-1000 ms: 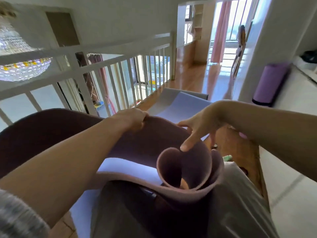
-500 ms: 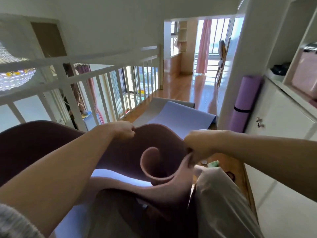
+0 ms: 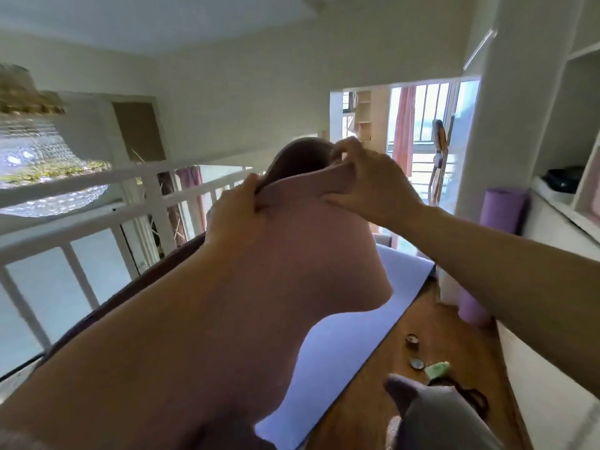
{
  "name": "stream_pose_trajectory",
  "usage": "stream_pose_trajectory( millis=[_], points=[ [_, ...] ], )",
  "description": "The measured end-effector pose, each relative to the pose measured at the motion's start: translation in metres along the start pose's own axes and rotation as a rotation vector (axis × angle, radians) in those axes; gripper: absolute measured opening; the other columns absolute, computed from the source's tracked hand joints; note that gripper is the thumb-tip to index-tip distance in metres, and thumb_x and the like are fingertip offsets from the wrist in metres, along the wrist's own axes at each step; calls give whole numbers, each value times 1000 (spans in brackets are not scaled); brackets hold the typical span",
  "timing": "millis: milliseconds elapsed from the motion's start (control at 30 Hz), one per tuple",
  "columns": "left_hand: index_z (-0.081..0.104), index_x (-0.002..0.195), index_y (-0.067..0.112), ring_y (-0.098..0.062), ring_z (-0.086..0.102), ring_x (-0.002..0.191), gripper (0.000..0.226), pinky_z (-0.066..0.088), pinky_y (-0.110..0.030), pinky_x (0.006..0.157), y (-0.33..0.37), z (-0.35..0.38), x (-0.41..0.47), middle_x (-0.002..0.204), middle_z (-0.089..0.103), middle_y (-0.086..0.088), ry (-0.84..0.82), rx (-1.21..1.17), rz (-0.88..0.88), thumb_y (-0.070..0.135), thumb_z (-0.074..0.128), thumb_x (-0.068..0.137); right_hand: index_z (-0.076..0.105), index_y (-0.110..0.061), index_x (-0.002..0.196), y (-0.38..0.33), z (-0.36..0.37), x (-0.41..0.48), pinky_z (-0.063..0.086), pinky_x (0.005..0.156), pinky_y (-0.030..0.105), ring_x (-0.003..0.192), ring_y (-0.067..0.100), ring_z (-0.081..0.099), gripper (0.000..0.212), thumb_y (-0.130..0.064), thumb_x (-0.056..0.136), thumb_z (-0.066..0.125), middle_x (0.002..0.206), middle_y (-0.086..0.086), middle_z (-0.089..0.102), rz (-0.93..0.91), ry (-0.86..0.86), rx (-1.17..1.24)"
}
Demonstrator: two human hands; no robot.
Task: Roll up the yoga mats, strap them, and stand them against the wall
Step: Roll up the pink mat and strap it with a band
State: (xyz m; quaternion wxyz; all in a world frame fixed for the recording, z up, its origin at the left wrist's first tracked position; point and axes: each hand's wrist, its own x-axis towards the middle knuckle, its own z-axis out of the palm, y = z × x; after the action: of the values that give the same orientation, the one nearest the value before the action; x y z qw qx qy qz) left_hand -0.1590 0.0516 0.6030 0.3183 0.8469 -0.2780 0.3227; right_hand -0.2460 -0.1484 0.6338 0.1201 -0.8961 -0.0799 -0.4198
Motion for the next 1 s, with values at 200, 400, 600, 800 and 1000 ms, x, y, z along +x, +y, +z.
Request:
stream_pose_trajectory(
  millis=[200,400,600,800,1000],
  points=[
    [55,86,32,9,57,63,21,44,-13,54,1,-40,28,73,59,14,113,-467,-32,11,57,85,7,-27,152,66,11,21,35,110,38,136,23,36,118,-48,63,81,153,9,31,192,-189,79],
    [55,108,27,-16,67,93,37,58,-37,76,-16,-31,50,105,66,2,-28,-729,-151,28,66,73,27,-12,149,81,-12,52,35,107,46,129,36,40,125,-45,47,92,139,16,46,205,-26,-139],
    [56,124,14,-19,68,97,41,57,-43,85,-63,8,36,111,68,-3,-115,-789,-318,13,68,85,61,-12,100,63,9,42,37,69,30,91,27,60,45,-42,72,78,94,5,62,195,-227,-262],
    [8,152,20,-36,33,136,105,33,-56,108,-112,28,24,153,26,-12,-84,-298,-571,34,70,69,56,-20,102,32,78,25,43,70,30,90,21,62,26,-35,82,64,99,-3,63,76,-305,-504],
    [-13,150,29,-28,-2,147,110,-19,-60,108,-97,43,11,160,5,-9,-20,452,196,51,62,73,55,-18,110,22,140,18,35,69,29,97,22,62,28,-22,82,58,104,0,63,104,-479,-536]
  ],
)
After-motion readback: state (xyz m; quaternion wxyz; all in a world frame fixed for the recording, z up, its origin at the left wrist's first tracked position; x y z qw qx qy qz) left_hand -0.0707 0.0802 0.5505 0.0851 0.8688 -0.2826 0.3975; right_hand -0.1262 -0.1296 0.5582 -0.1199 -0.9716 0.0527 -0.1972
